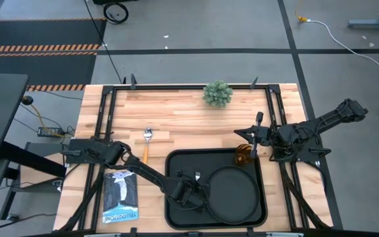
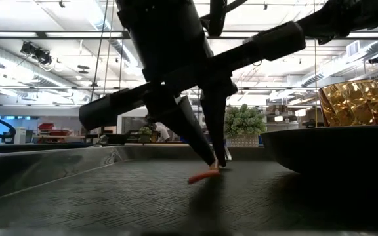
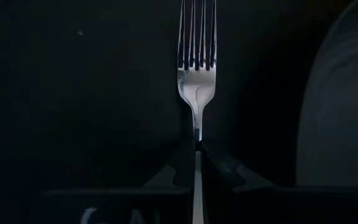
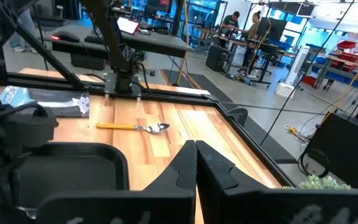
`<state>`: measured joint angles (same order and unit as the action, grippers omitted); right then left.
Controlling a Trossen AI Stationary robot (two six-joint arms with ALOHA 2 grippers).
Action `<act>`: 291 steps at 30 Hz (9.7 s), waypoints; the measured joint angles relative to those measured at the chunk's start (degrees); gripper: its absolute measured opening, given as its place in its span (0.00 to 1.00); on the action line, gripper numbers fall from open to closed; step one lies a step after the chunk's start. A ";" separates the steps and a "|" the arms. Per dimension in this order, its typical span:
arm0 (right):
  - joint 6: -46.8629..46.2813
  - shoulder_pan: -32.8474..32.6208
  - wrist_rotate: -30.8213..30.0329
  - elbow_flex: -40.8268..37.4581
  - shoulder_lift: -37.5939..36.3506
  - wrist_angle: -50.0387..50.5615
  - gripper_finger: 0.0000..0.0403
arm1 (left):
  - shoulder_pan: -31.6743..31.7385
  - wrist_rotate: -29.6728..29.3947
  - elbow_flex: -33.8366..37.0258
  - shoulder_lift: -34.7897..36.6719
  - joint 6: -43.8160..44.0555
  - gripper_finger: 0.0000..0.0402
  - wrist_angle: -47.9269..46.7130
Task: Pick and place plate/cup/fork/spoon on tray
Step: Put the orange fork on the black serving tray at the left of the black plate, then put the yellow spoon on the black serving tray at the left of the orange fork
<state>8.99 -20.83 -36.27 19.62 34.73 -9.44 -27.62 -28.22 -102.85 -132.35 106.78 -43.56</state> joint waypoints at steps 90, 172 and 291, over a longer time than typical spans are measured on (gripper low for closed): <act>-1.97 -0.12 3.20 0.00 0.54 0.14 0.01 | 2.16 0.43 -8.72 0.24 -23.53 0.22 -17.76; -3.05 -0.16 4.90 0.00 0.52 0.09 0.01 | -3.83 12.39 -3.69 0.77 -60.65 0.11 -3.08; -1.73 -0.01 5.84 -0.02 0.91 -1.20 0.01 | 20.43 3.92 56.23 40.11 -22.77 0.45 0.17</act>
<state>7.27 -20.84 -30.44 19.59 35.64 -10.63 -7.18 -24.30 -46.63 -92.25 84.01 -43.39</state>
